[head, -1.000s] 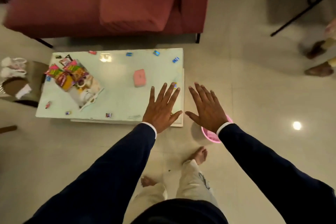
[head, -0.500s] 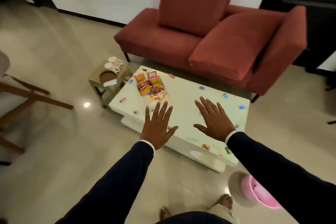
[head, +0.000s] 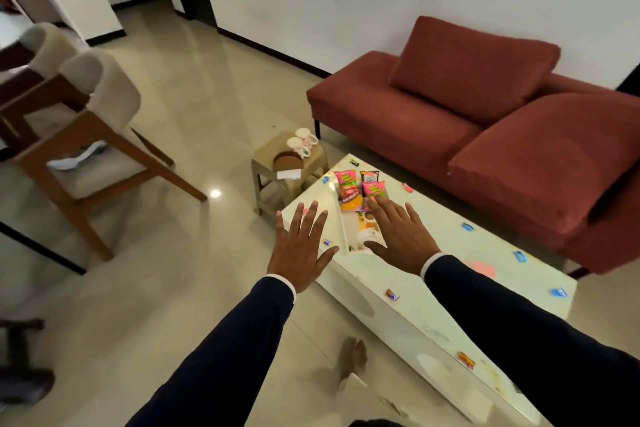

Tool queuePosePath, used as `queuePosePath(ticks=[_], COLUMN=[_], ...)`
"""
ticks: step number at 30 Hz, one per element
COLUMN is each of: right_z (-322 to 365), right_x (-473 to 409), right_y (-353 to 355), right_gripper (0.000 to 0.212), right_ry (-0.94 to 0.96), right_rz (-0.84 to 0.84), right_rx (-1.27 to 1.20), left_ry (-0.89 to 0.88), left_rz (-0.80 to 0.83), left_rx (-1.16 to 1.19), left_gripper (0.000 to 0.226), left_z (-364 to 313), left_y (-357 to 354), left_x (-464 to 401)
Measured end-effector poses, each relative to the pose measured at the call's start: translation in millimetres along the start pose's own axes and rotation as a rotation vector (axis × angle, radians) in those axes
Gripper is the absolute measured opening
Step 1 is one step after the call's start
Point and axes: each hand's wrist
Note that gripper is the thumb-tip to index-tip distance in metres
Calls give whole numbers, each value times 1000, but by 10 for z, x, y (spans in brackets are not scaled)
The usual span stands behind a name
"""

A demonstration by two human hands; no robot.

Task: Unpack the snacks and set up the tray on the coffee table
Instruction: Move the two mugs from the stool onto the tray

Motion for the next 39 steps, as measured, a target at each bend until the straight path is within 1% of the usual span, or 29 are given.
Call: queuePosePath(ticks=[5,11,16,19,22,26,31,35,36,39], right_z=[48,-140,-338,-418,-513,-642,-735,-761,-767,-819], right_x=[-762,-1910,-2836,-3221,-3651,-4220,-5064,-5799,-5972,-6505], right_y=[-150,-190,-227,-244,-334,-543,-864,-1201,-1297,-1595], right_gripper=[87,86,87,87,88,86,86,84,83,83], right_ry=[23,56,100,92,87,30,-58,-133,-163,-214], right_rz=[25,75,90,103,111,138,174,279,310,397], right_rx=[-35,-49,-52,-59,-72,-131,-117,-85,-93,-95], left_ry=[43,97,132,126,108,60,-2,-71,-65,-38], left_rz=[33,49,46,55,101,154,226,385,433,510], left_rx=[-4,-28,-8,9,2,14,67,152,184,261], left_gripper=[82,84,76,75,75,71,69,70,70,69], left_z=[497,1132,1525,1673,1888,2244,2766,3271,3398,3704], left_y=[-128,-136,-147,-195,-320,-590,-1068,-1577,-1715,-2103], left_x=[-519,-1438,-2208,-2506,-2905,-3478,-4359,-5053,-5205,-5620])
Point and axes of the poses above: each hand's wrist, its own x-axis away from the middle knuckle, its own y-axis out of the back of the hand, z = x × y, and after that the axes turned 3 degrees about -z, right-handed
